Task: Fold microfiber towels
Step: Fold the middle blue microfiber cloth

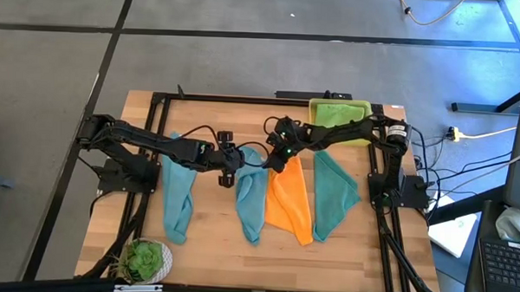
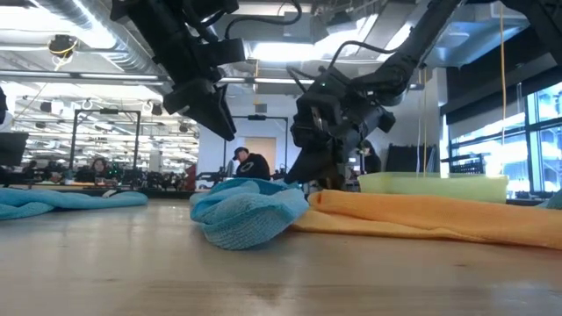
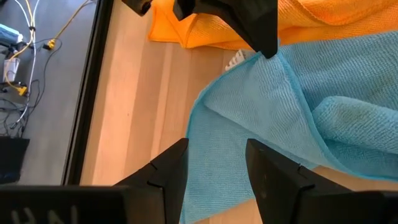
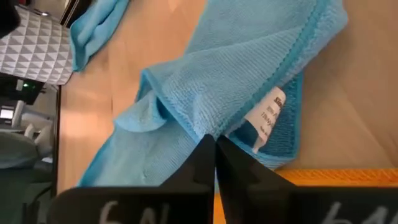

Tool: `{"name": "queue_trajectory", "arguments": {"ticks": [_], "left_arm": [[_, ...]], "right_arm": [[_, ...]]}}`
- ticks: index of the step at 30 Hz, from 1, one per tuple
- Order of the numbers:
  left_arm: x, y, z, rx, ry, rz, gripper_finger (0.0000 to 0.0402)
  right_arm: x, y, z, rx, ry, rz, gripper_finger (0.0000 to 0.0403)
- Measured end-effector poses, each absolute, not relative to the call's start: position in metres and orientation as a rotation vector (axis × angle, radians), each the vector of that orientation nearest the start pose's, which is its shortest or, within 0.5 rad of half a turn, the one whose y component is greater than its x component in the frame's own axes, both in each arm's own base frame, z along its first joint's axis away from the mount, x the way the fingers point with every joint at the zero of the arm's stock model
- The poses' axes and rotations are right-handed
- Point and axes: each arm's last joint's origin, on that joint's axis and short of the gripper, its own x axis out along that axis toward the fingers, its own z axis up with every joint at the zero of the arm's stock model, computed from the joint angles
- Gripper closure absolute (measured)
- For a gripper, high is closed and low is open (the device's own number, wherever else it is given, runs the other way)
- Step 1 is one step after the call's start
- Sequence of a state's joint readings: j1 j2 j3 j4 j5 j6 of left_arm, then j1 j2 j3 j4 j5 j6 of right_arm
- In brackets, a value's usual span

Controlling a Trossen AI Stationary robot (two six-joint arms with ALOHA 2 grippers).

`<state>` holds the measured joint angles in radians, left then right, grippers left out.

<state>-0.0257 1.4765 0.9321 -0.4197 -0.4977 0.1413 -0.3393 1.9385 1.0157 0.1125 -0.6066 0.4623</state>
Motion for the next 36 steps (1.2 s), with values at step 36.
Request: {"name": "queue_trajectory", "arguments": {"ticks": [36], "left_arm": [[0.289,0.015,0.217,0.443,0.917,0.339,0.0249]], "right_arm": [[0.371,-0.022,0.315,0.3,1.44,-0.027,0.0401]]}}
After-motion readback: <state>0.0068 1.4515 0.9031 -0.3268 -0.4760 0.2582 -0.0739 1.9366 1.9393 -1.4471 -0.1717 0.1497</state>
